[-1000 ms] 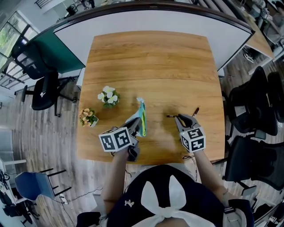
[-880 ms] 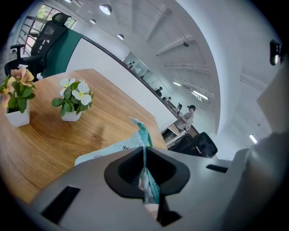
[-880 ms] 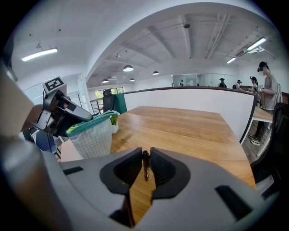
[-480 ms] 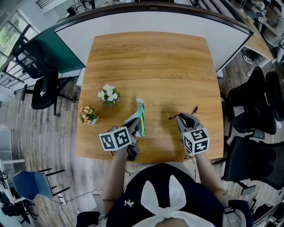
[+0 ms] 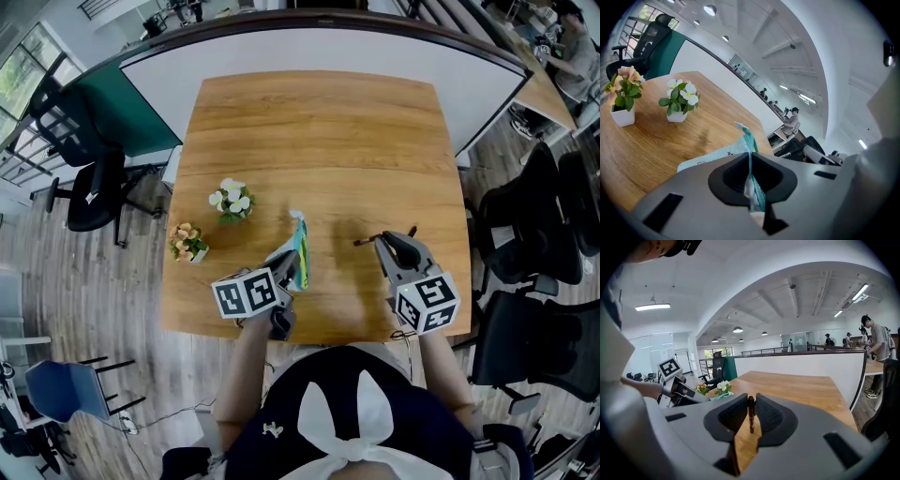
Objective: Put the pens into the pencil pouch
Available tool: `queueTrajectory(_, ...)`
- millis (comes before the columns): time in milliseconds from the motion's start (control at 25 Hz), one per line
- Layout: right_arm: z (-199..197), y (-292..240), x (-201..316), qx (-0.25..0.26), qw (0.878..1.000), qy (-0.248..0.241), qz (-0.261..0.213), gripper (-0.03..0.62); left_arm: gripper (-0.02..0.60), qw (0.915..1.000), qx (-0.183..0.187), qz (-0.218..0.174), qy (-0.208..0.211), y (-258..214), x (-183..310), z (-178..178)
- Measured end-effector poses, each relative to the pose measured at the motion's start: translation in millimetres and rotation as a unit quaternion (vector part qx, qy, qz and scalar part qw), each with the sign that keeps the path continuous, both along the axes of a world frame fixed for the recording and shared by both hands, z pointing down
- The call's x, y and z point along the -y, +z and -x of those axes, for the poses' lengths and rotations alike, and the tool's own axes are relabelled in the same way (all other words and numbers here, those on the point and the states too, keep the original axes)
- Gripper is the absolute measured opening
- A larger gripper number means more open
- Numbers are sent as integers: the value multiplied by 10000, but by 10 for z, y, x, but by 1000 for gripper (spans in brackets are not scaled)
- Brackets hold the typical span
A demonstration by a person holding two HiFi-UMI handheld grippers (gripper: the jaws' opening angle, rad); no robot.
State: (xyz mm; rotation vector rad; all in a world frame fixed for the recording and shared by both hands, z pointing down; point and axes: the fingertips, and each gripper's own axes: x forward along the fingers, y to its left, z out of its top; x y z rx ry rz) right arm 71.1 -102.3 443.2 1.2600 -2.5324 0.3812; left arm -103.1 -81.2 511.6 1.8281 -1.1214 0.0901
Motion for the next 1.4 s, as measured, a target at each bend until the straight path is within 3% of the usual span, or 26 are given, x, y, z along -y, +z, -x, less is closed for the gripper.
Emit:
queueTrajectory(640,172,-504,-57,204,9986,-285,-404,60,37,10000,-20,18,69,22,-16,-106)
queueTrajectory(1400,793,-917,-218,470,9888,-1169,-806,60,37,9997,-78,44,231,43,-39,-233)
